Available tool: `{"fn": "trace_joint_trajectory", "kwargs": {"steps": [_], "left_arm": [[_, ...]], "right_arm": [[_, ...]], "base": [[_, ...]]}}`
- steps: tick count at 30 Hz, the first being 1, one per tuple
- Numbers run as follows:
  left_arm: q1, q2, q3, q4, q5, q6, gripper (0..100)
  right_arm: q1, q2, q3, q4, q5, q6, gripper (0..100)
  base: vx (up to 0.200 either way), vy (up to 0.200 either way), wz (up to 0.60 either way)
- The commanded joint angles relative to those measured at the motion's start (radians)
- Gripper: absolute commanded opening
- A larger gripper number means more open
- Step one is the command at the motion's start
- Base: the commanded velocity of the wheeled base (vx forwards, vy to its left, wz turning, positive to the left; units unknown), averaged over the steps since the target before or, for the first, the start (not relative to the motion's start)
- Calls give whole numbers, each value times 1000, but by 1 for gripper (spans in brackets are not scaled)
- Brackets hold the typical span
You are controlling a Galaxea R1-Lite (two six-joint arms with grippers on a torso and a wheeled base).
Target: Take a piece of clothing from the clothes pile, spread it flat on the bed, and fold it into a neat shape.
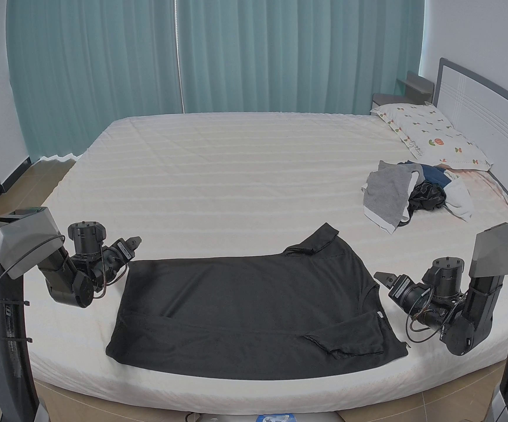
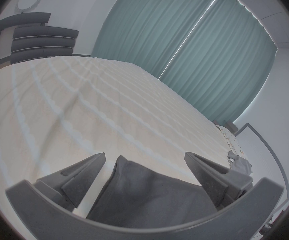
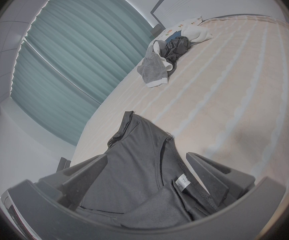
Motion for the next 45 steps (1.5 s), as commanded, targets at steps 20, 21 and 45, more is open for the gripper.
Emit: {"fn": "trace_joint_trajectory", "kwargs": {"steps": [20,21,45], "left_arm": [[-11,189,-241,129,3,9,100],[-11,186,-243,127,8,9,100],[-19,96,-174,92,95,-77,0]], "right_arm": [[25,47,23,-27,1,-15,100],[25,47,23,-27,1,-15,100],[17,30,-149,89,12,-44,100]], "base": [[0,0,0],[0,0,0],[0,0,0]]}}
